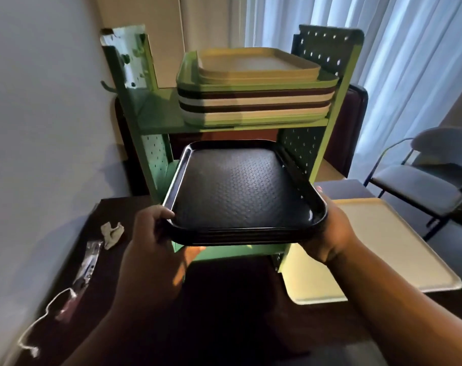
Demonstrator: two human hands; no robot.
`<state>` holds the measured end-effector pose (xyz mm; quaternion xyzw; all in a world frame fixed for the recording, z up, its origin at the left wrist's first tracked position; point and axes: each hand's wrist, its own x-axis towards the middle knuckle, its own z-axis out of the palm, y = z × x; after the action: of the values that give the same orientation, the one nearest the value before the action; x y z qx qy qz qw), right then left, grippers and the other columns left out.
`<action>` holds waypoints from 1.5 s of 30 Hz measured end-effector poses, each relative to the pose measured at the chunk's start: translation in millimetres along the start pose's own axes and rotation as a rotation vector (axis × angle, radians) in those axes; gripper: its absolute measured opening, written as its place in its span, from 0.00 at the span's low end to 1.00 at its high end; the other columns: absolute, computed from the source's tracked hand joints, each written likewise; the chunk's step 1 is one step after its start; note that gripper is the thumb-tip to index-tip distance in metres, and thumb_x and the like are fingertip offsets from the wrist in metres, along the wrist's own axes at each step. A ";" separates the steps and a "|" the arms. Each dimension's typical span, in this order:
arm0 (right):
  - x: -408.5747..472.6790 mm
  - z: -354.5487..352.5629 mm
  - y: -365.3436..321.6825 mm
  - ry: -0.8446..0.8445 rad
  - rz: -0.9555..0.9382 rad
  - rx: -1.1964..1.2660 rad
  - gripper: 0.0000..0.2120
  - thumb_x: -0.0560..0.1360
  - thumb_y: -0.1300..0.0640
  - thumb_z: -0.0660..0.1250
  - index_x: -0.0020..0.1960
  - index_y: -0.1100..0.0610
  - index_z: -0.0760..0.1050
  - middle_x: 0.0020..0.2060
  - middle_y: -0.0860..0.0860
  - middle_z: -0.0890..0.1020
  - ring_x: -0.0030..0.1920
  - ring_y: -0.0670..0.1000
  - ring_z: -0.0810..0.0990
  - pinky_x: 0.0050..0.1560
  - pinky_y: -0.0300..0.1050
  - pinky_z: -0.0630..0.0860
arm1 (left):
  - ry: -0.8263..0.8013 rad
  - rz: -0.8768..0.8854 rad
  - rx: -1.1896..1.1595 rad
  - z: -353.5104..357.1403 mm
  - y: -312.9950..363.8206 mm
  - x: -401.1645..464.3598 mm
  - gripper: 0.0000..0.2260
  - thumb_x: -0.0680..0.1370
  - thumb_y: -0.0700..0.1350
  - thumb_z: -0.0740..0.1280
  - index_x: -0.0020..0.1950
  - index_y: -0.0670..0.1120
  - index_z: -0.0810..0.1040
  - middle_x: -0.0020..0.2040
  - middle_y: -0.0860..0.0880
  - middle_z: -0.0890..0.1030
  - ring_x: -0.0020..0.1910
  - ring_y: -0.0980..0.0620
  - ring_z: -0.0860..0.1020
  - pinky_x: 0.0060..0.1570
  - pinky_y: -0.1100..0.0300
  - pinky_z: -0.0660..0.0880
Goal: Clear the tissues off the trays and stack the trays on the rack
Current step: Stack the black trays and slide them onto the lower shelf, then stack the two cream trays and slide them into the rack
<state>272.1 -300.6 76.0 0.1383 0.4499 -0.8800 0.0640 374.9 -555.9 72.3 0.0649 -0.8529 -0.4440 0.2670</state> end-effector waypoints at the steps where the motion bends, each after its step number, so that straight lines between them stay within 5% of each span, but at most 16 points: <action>1: 4.7 -3.8 3.4 -0.018 0.057 0.009 0.22 0.87 0.48 0.52 0.54 0.58 0.80 0.44 0.54 0.89 0.41 0.51 0.88 0.45 0.46 0.81 | -0.005 0.001 -0.003 2.4 -4.9 -2.9 0.32 0.62 0.38 0.84 0.52 0.57 0.66 0.41 0.59 0.79 0.37 0.58 0.79 0.38 0.54 0.75; 4: 5.1 -13.4 12.7 -0.092 0.138 -0.048 0.27 0.83 0.40 0.56 0.58 0.59 0.84 0.56 0.58 0.86 0.56 0.59 0.85 0.63 0.56 0.75 | -0.008 -0.049 -0.012 10.1 -22.6 -13.1 0.27 0.63 0.46 0.82 0.47 0.60 0.66 0.49 0.49 0.78 0.47 0.47 0.80 0.45 0.53 0.77; 8: 2.6 -19.0 18.8 -0.103 0.051 -0.131 0.21 0.83 0.48 0.60 0.64 0.64 0.80 0.53 0.57 0.86 0.49 0.56 0.85 0.47 0.51 0.77 | 0.014 -0.017 -0.003 19.1 -25.1 -17.0 0.30 0.64 0.40 0.82 0.47 0.62 0.66 0.60 0.45 0.73 0.54 0.42 0.77 0.50 0.45 0.78; 11: 3.0 -14.4 9.5 0.027 0.036 -0.277 0.16 0.80 0.47 0.65 0.55 0.58 0.82 0.38 0.52 0.86 0.36 0.51 0.83 0.38 0.46 0.76 | -0.017 0.009 0.059 20.9 -20.0 -13.0 0.23 0.66 0.44 0.80 0.50 0.57 0.69 0.59 0.46 0.72 0.56 0.51 0.72 0.52 0.56 0.73; 14: 6.4 -11.9 4.1 0.147 0.011 -0.429 0.15 0.77 0.41 0.68 0.44 0.53 0.80 0.29 0.48 0.78 0.30 0.48 0.70 0.31 0.43 0.63 | -0.057 0.004 0.164 20.6 -16.3 -1.8 0.22 0.67 0.48 0.80 0.55 0.54 0.73 0.60 0.48 0.75 0.59 0.51 0.72 0.56 0.53 0.72; 17: 12.6 -16.3 6.3 0.157 -0.067 -0.450 0.17 0.77 0.40 0.68 0.43 0.55 0.77 0.30 0.50 0.68 0.29 0.48 0.61 0.28 0.43 0.57 | -0.185 -0.034 0.228 19.2 -12.3 5.8 0.31 0.66 0.49 0.81 0.66 0.52 0.73 0.68 0.46 0.72 0.67 0.47 0.71 0.65 0.46 0.72; 22: 17.7 -19.4 14.4 0.123 -0.168 -0.425 0.13 0.79 0.46 0.68 0.48 0.56 0.72 0.32 0.50 0.71 0.29 0.47 0.66 0.26 0.41 0.63 | -0.351 -0.126 0.239 16.5 6.1 15.2 0.43 0.67 0.65 0.74 0.77 0.56 0.61 0.80 0.46 0.60 0.76 0.46 0.62 0.71 0.45 0.66; 29: 30.2 -13.1 7.9 0.220 -0.320 -0.668 0.17 0.77 0.43 0.70 0.50 0.57 0.74 0.40 0.55 0.79 0.37 0.51 0.75 0.35 0.46 0.73 | -0.279 -0.091 0.407 24.8 15.8 37.3 0.42 0.67 0.62 0.77 0.76 0.49 0.65 0.75 0.43 0.68 0.72 0.42 0.68 0.69 0.48 0.66; 35: 37.7 -6.8 1.2 0.262 -0.409 -0.760 0.15 0.78 0.45 0.70 0.55 0.55 0.74 0.47 0.54 0.81 0.44 0.49 0.78 0.40 0.43 0.76 | -0.264 0.142 0.534 38.2 20.6 45.6 0.34 0.70 0.57 0.77 0.71 0.46 0.72 0.73 0.41 0.70 0.74 0.41 0.65 0.72 0.46 0.64; 40: 34.1 -14.0 3.8 0.209 -0.402 -0.687 0.12 0.78 0.46 0.69 0.53 0.54 0.75 0.46 0.56 0.81 0.43 0.51 0.78 0.42 0.45 0.77 | -0.309 0.249 0.236 63.1 53.2 48.2 0.24 0.74 0.51 0.75 0.68 0.48 0.76 0.65 0.50 0.78 0.65 0.53 0.74 0.64 0.66 0.66; 45: 31.2 -31.1 -1.9 0.184 -0.403 -0.612 0.14 0.75 0.43 0.68 0.50 0.53 0.76 0.39 0.53 0.77 0.38 0.51 0.74 0.40 0.50 0.73 | -0.406 0.342 0.019 99.9 95.1 40.0 0.14 0.81 0.49 0.66 0.65 0.47 0.78 0.59 0.51 0.80 0.60 0.55 0.77 0.60 0.61 0.72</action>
<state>247.7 -274.0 50.7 0.0998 0.7140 -0.6837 -0.1129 301.7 -440.8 117.3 -0.1679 -0.8917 -0.3882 0.1610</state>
